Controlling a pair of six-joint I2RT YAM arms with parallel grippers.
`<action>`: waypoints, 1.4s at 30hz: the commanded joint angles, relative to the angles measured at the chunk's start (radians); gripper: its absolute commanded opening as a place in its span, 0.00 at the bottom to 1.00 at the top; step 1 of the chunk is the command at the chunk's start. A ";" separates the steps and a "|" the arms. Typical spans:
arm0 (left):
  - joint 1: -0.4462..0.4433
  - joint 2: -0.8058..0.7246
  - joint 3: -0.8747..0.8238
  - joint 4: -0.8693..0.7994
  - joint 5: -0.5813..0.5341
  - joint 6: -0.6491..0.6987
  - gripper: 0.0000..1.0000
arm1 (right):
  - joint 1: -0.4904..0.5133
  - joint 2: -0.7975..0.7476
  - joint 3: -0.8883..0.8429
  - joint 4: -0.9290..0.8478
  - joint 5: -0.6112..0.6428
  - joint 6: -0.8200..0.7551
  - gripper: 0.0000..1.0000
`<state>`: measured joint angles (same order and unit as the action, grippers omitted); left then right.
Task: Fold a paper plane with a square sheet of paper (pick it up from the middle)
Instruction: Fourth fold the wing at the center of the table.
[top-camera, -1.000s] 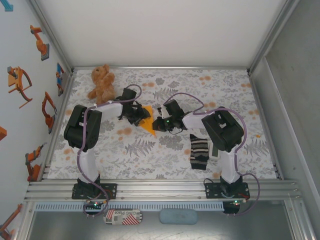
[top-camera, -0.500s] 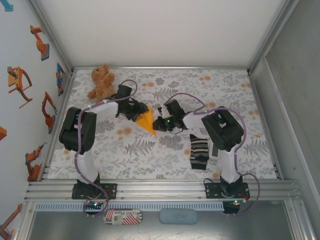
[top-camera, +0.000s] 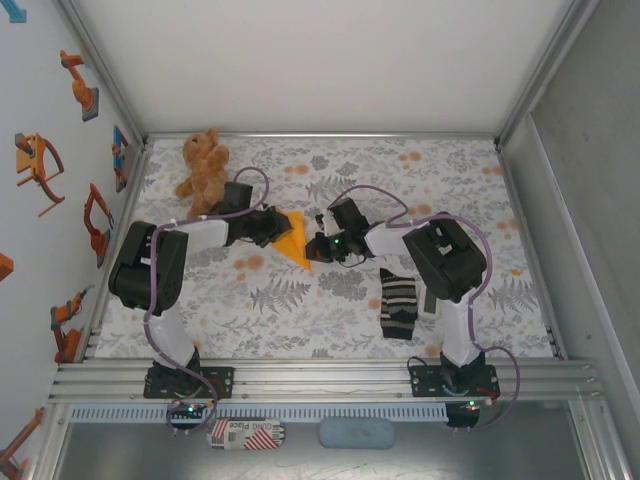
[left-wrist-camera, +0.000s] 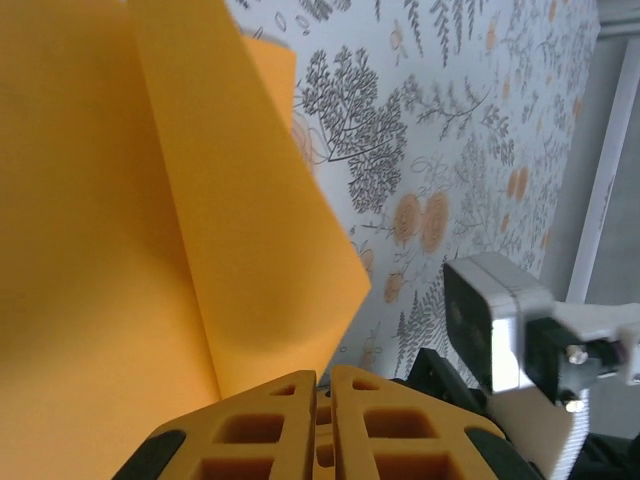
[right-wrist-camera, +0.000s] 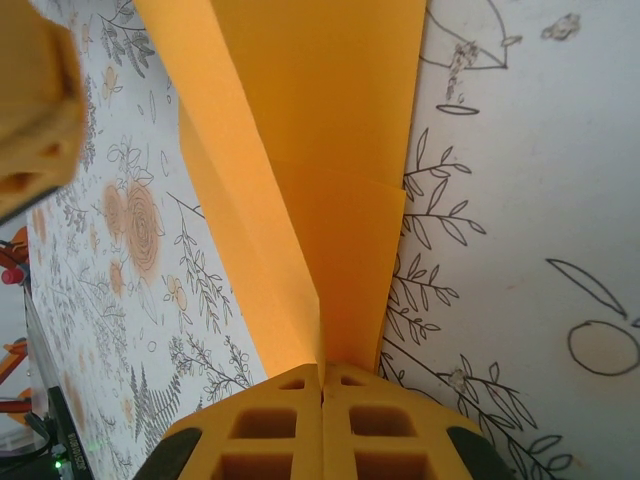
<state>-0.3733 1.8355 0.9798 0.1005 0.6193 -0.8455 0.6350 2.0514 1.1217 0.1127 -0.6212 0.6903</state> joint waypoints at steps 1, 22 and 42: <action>-0.004 0.031 -0.009 0.115 0.074 -0.016 0.11 | 0.000 0.061 -0.007 -0.099 0.038 0.001 0.04; -0.008 0.114 0.002 0.112 0.047 -0.048 0.08 | -0.001 0.071 -0.003 -0.113 0.032 0.000 0.04; -0.005 0.143 0.011 0.080 0.008 -0.052 0.08 | -0.001 0.073 0.002 -0.132 0.024 -0.008 0.09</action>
<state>-0.3790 1.9614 0.9741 0.2050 0.6392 -0.8917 0.6304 2.0594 1.1408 0.0834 -0.6407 0.6891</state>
